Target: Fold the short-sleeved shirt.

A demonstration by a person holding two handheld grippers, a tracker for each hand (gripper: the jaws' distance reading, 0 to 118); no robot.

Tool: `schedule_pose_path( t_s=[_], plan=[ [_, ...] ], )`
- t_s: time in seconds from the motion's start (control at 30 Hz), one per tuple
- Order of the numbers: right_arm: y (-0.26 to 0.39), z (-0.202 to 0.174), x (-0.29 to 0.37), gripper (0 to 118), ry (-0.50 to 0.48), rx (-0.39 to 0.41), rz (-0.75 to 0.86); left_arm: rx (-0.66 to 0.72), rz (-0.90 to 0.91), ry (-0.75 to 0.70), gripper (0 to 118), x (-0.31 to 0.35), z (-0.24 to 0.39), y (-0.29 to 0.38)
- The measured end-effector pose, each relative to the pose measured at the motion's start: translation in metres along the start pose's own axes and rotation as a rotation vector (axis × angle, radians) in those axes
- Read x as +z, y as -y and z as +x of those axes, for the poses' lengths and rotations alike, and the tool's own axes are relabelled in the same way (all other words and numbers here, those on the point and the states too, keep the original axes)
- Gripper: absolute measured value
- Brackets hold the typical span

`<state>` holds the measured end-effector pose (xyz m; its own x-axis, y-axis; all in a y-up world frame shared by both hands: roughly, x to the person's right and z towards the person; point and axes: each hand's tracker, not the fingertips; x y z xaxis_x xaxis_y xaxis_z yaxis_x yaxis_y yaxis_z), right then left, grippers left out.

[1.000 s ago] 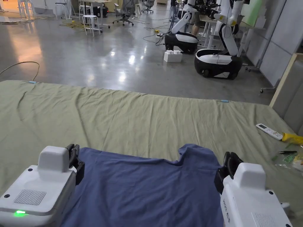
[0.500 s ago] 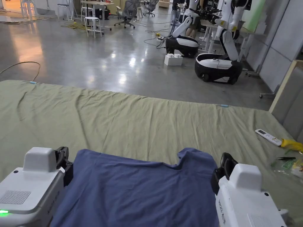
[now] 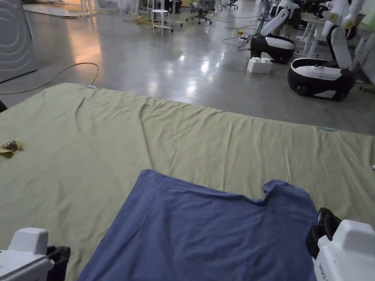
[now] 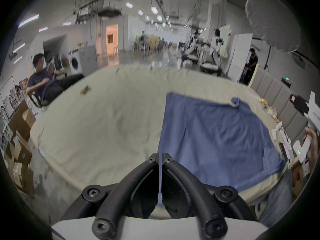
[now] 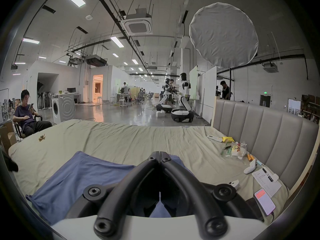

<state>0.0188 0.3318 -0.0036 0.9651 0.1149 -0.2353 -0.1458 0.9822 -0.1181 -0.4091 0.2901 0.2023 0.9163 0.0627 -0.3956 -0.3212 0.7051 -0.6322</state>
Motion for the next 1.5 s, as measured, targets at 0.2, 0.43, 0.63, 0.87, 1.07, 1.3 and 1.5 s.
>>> schedule_pose_path(
  t_s=[0.2, 0.43, 0.63, 0.87, 1.07, 1.3, 1.5],
  plan=[
    [0.012, -0.008, -0.002, 1, -0.027, -0.001, -0.042, 0.035, -0.157, 0.013, 46, -0.017, -0.016, 0.036],
    [0.018, -0.013, -0.003, 1, -0.044, 0.008, -0.067, 0.095, -0.243, -0.036, 62, -0.056, -0.020, 0.047],
    [0.024, -0.010, -0.004, 1, -0.043, 0.020, -0.086, 0.129, -0.236, -0.050, 61, -0.080, -0.019, 0.045],
    [0.032, -0.006, -0.005, 1, -0.044, 0.021, -0.115, 0.030, -0.284, -0.090, 48, -0.073, 0.015, 0.035],
    [0.040, 0.001, -0.002, 1, -0.045, 0.011, -0.142, 0.000, -0.308, -0.046, 7, -0.085, 0.020, 0.034],
    [0.043, 0.031, 0.015, 1, -0.040, 0.005, -0.181, 0.043, -0.248, 0.017, 6, -0.060, 0.013, 0.029],
    [0.057, 0.075, 0.030, 1, -0.036, -0.033, -0.395, 0.063, -0.199, 0.058, 6, -0.062, 0.001, 0.028]
  ],
)
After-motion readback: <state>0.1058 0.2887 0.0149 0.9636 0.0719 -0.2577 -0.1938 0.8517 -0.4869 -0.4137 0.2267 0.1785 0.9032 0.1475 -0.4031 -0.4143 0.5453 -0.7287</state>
